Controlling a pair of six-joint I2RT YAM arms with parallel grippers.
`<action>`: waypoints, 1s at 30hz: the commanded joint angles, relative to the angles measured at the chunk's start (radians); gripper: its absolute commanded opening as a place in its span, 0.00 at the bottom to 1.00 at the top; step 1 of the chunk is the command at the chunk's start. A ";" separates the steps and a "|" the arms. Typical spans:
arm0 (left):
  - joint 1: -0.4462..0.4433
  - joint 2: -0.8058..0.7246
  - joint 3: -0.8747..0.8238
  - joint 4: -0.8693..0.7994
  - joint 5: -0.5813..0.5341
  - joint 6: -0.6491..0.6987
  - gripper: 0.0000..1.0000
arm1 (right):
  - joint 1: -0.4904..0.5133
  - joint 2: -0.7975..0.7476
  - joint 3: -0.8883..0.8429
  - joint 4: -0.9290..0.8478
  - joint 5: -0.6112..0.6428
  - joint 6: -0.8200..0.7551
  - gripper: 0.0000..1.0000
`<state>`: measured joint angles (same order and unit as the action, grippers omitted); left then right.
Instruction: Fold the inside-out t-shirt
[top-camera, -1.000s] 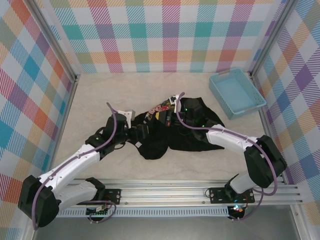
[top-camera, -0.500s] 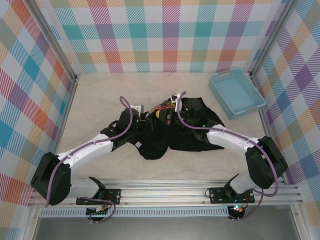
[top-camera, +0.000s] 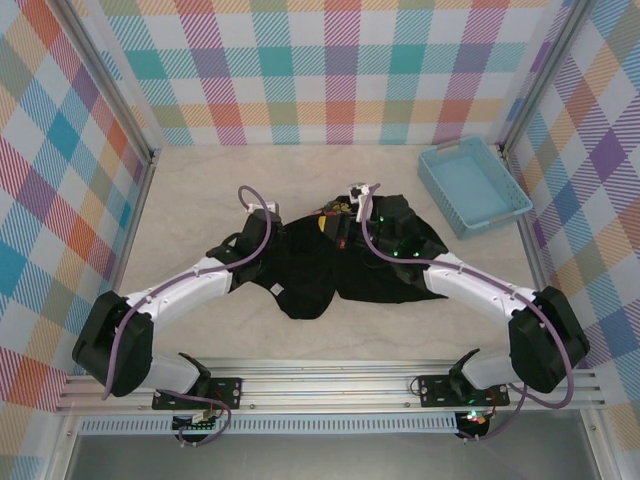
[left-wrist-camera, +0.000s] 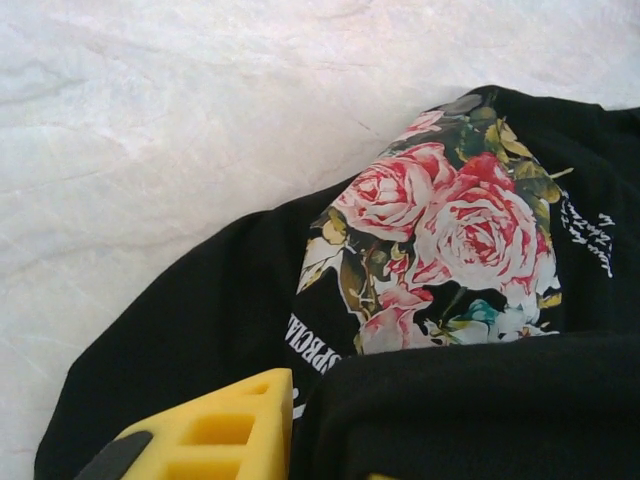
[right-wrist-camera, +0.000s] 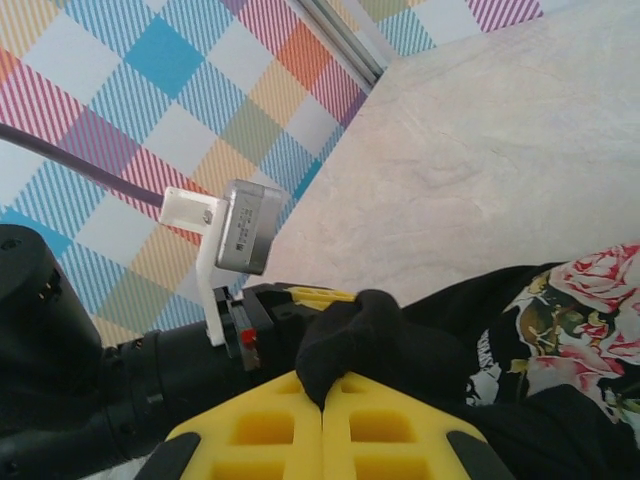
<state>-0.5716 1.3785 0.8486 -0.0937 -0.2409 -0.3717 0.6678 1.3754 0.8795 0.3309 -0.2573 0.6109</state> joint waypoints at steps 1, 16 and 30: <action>0.022 -0.052 0.010 -0.068 0.047 0.022 0.17 | 0.006 -0.049 0.006 -0.051 0.074 -0.084 0.00; 0.075 -0.227 -0.065 0.040 0.735 0.054 0.10 | 0.005 0.003 0.056 -0.200 0.183 -0.170 0.00; 0.073 -0.210 -0.155 -0.125 0.461 -0.022 0.42 | 0.006 0.039 0.052 -0.182 0.141 -0.108 0.00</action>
<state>-0.5049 1.1591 0.7223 -0.1890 0.2573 -0.3748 0.6693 1.3941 0.9218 0.1013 -0.0814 0.4648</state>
